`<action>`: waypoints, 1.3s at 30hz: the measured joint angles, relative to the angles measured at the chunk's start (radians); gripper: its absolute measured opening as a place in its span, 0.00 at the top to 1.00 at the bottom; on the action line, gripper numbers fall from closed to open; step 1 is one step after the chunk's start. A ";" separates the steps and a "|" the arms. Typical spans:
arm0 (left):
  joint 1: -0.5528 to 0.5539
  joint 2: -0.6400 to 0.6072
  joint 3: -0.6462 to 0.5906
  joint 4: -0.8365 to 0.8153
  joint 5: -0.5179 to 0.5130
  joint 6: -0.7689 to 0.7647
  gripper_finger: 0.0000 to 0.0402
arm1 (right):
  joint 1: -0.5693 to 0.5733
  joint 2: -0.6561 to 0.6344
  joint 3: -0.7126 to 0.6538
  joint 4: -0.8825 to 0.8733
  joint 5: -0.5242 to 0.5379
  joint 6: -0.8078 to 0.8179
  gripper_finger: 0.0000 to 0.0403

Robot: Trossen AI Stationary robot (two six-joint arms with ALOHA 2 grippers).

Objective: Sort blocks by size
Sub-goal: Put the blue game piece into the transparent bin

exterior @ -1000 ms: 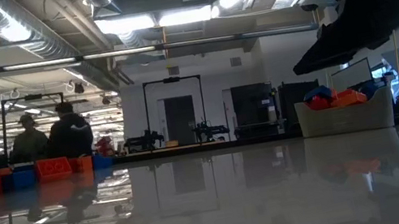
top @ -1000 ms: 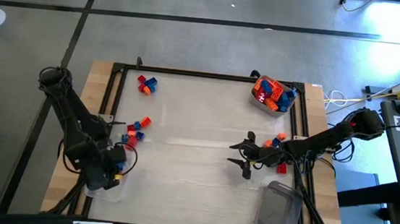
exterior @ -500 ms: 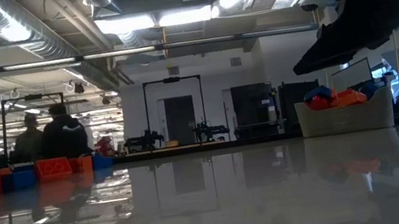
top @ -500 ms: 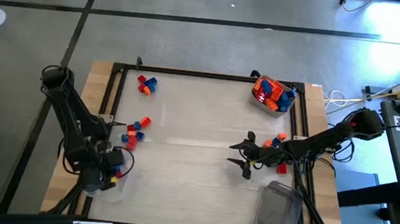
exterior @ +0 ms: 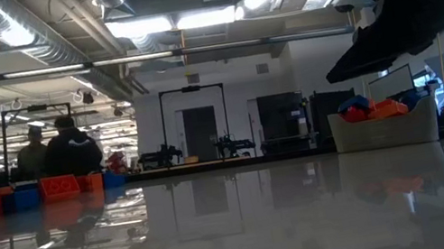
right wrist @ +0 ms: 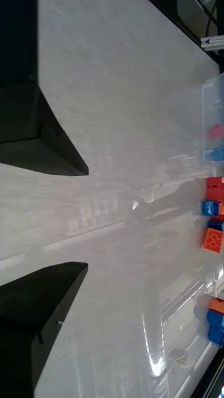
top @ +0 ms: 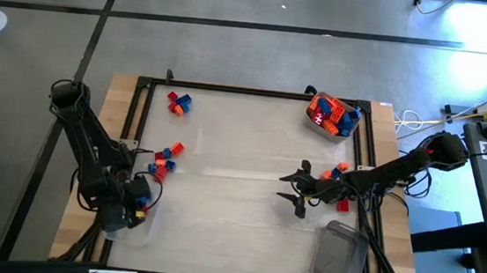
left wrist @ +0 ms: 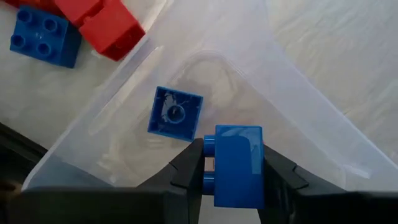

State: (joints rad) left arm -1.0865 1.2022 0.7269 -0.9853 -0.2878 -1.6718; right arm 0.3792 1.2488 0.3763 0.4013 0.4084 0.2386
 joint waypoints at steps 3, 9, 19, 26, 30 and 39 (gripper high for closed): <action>0.001 0.000 0.000 -0.002 0.000 -0.023 0.75 | 0.000 0.000 0.000 0.000 0.000 0.000 0.41; 0.001 0.001 0.000 -0.003 0.000 -0.024 0.75 | 0.000 0.000 0.000 0.000 0.000 0.000 0.41; 0.001 0.001 0.000 0.003 0.018 -0.096 0.55 | 0.000 0.000 0.000 0.000 0.000 0.000 0.41; 0.025 -0.044 0.005 -0.008 0.120 -0.095 0.47 | 0.000 0.000 0.000 0.000 0.004 0.000 0.41; 0.053 -0.118 0.033 -0.008 0.104 -0.097 0.48 | 0.000 0.000 0.000 0.000 0.019 0.000 0.41; 0.160 -0.243 0.085 -0.005 -0.200 0.063 0.51 | 0.000 0.000 0.000 -0.001 0.020 0.000 0.41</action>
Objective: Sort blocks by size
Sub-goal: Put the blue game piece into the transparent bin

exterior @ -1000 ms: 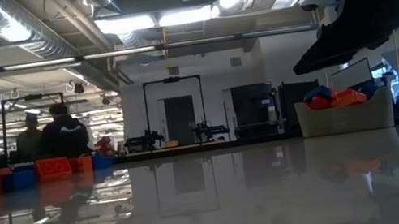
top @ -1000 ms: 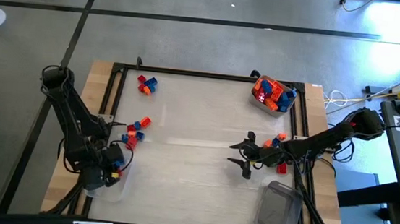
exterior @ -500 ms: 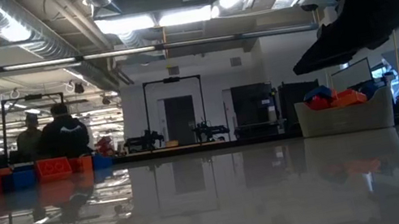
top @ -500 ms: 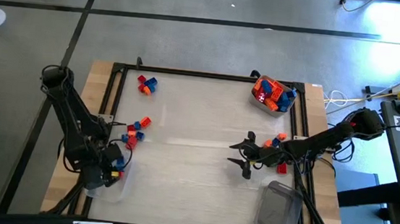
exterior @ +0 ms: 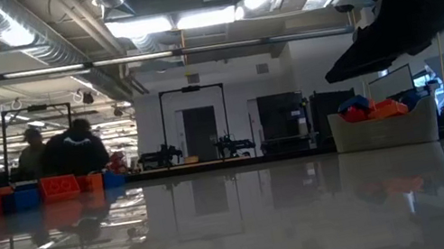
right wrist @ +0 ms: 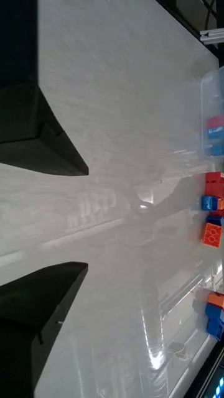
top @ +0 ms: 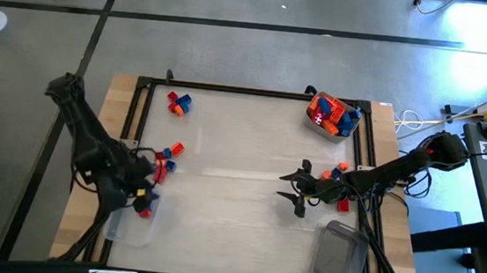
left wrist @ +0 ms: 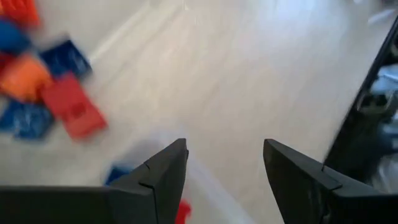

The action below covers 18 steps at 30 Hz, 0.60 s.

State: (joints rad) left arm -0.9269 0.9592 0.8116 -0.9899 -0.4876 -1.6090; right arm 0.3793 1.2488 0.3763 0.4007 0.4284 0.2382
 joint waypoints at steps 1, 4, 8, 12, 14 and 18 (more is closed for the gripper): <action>0.020 -0.004 0.000 -0.002 -0.016 0.021 0.51 | 0.000 0.000 0.000 0.000 0.000 0.000 0.41; 0.087 -0.007 0.000 -0.002 -0.033 0.097 0.51 | 0.000 0.000 0.000 0.000 0.000 0.000 0.41; 0.186 -0.007 0.000 -0.001 -0.039 0.200 0.51 | 0.000 0.000 0.000 0.000 0.000 0.000 0.41; 0.281 -0.007 0.000 -0.002 -0.074 0.315 0.51 | 0.000 0.000 0.000 -0.001 0.001 0.000 0.41; 0.329 -0.007 0.000 -0.002 -0.104 0.365 0.51 | 0.000 0.000 0.000 -0.002 0.001 0.000 0.41; 0.414 -0.007 0.000 -0.002 -0.131 0.459 0.51 | 0.000 0.000 0.000 -0.003 0.001 0.000 0.41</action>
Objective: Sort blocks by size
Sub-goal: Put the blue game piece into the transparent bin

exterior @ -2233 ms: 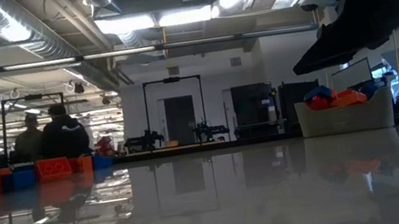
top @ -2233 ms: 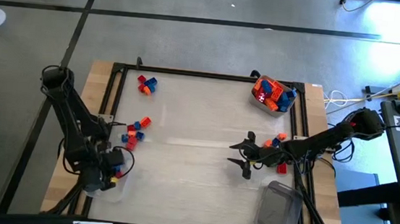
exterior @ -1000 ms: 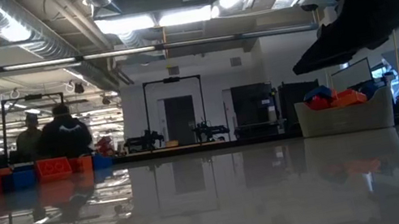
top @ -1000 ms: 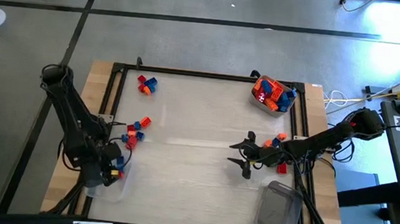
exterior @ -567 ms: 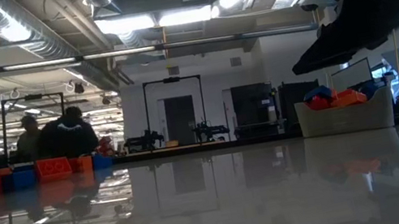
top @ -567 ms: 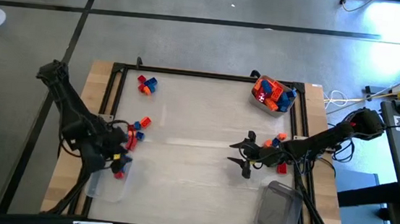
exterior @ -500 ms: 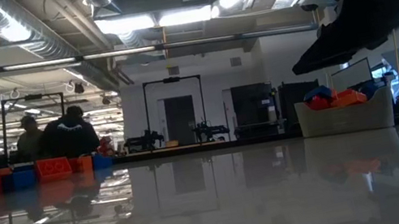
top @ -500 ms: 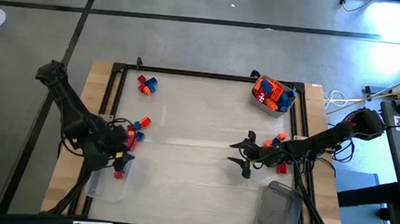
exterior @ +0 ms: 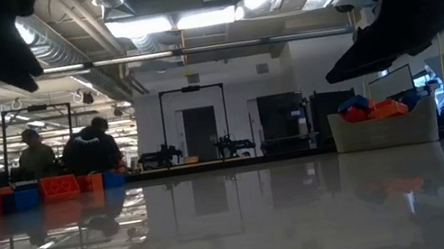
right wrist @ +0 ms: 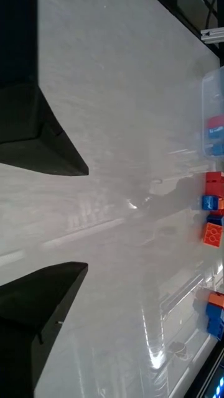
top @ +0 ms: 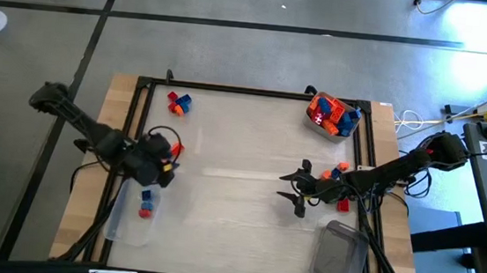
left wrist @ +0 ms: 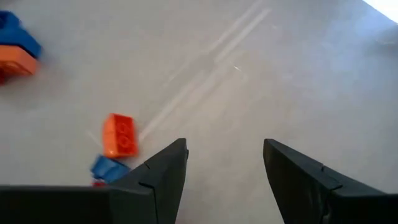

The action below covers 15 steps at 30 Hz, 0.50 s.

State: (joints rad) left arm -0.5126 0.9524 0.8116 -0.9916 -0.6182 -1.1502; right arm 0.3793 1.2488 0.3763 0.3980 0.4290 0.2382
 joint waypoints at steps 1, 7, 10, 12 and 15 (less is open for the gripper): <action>0.018 0.000 0.000 0.000 0.000 0.022 0.51 | 0.000 0.000 0.000 -0.001 0.000 0.000 0.41; 0.111 0.000 -0.005 0.000 0.000 0.123 0.51 | 0.000 0.000 0.000 -0.004 0.000 0.000 0.41; 0.154 0.000 -0.023 -0.001 0.000 0.130 0.51 | 0.000 0.000 0.000 -0.004 0.000 0.000 0.41; 0.179 0.000 -0.045 -0.002 0.003 0.109 0.51 | 0.000 0.000 0.000 -0.004 0.000 0.000 0.41; 0.216 0.000 -0.088 -0.012 0.063 0.077 0.51 | 0.000 0.000 0.000 -0.004 -0.001 0.000 0.41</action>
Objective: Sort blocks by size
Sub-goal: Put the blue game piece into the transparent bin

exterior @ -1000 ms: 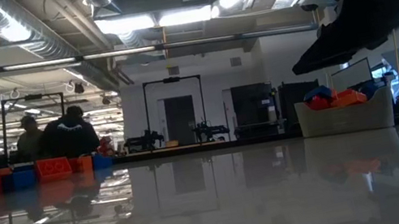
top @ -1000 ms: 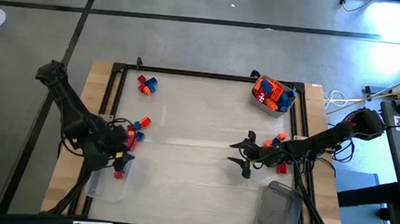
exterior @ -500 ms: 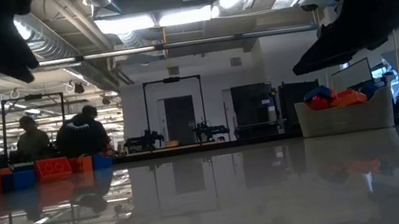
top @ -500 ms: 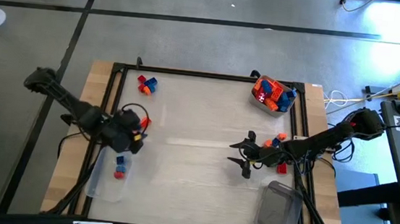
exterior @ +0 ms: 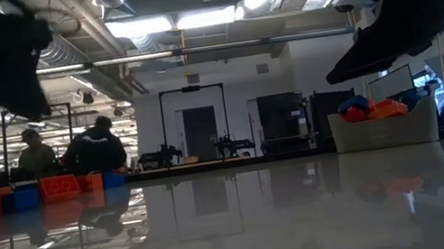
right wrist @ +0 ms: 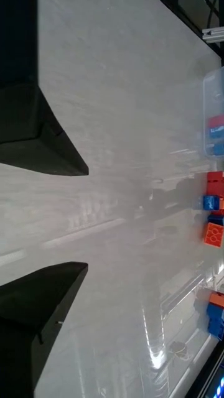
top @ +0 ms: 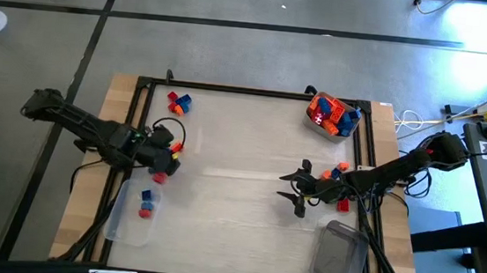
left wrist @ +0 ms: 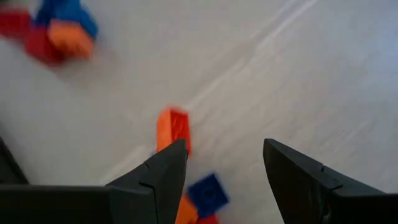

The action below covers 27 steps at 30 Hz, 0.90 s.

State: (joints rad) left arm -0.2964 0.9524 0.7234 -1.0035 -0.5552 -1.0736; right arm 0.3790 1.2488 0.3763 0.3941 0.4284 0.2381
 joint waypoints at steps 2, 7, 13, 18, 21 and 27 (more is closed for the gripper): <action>0.017 0.000 -0.030 0.000 0.063 -0.005 0.51 | 0.000 0.000 0.000 0.000 0.000 0.000 0.41; 0.031 0.000 -0.114 0.051 0.141 -0.041 0.51 | 0.000 0.000 0.000 0.000 -0.001 0.000 0.41; 0.034 0.017 -0.202 0.230 0.198 -0.026 0.51 | 0.000 0.000 0.000 0.000 -0.001 0.000 0.41; 0.061 0.075 -0.213 0.249 0.257 -0.030 0.51 | 0.000 0.000 0.000 0.001 0.006 0.000 0.41; 0.078 0.117 -0.213 0.265 0.275 -0.030 0.51 | 0.000 0.000 0.000 0.000 0.006 0.000 0.41; 0.102 0.194 -0.214 0.278 0.361 -0.032 0.51 | 0.000 0.000 0.000 -0.002 0.006 0.000 0.41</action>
State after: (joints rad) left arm -0.1942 1.1462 0.5098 -0.7256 -0.1939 -1.1056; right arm 0.3794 1.2488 0.3763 0.3923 0.4343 0.2379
